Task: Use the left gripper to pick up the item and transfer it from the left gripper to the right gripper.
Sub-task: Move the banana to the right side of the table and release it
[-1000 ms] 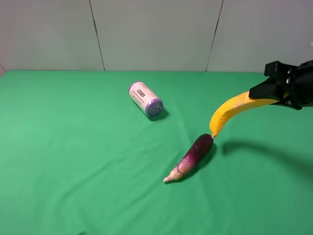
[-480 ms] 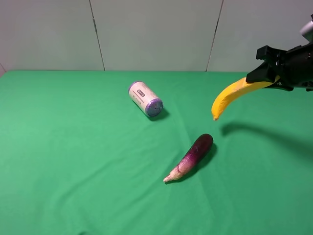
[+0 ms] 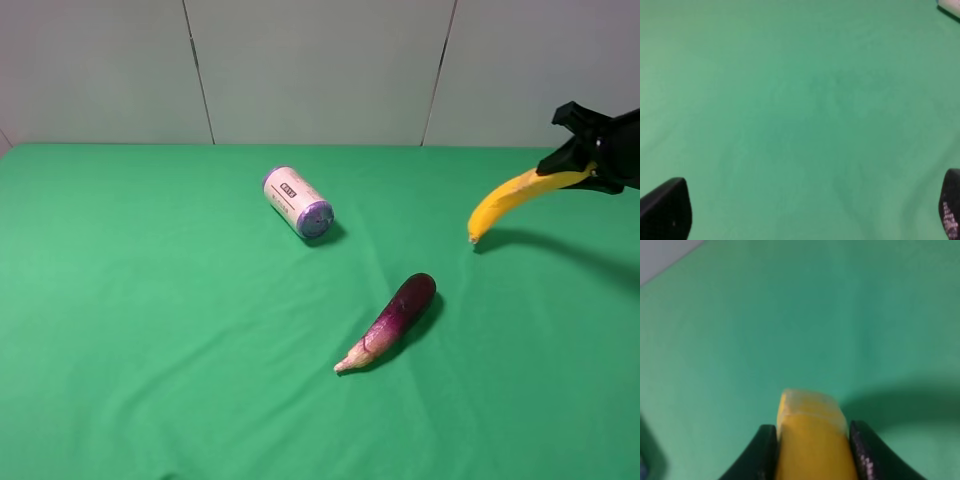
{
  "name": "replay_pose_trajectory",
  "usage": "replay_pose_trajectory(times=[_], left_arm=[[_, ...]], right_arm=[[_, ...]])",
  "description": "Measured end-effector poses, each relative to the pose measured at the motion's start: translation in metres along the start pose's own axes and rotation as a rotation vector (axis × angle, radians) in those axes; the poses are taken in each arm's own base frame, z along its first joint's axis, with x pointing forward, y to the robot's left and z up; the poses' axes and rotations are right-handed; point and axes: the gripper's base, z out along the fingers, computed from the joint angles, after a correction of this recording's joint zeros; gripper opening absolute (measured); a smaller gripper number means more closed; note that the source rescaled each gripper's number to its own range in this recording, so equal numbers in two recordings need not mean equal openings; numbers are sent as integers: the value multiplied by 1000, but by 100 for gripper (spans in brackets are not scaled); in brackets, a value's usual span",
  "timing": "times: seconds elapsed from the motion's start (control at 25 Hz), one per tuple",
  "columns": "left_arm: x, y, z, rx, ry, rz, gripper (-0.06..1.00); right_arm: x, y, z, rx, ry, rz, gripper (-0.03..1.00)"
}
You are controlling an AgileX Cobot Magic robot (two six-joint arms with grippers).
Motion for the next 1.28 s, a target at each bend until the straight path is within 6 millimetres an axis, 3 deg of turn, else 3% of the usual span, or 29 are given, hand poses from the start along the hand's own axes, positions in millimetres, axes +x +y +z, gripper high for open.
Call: replay_pose_trajectory(times=[0.2,1.08,1.12,1.2,1.28], left_arm=[[0,0,0,0,1,0,100],[0,0,0,0,1,0,100],[0,0,0,0,1,0,100],[0,0,0,0,1,0,100],[0,0,0,0,1,0,100]], right_arm=[[-2,-15,-1,17,7,65,1],[8,-25,11,65,111,189,1],[8,-25,11,66,111,195,5],[11,-27,12,74,135,187,30],[13,-28,14,76,160,182,74]])
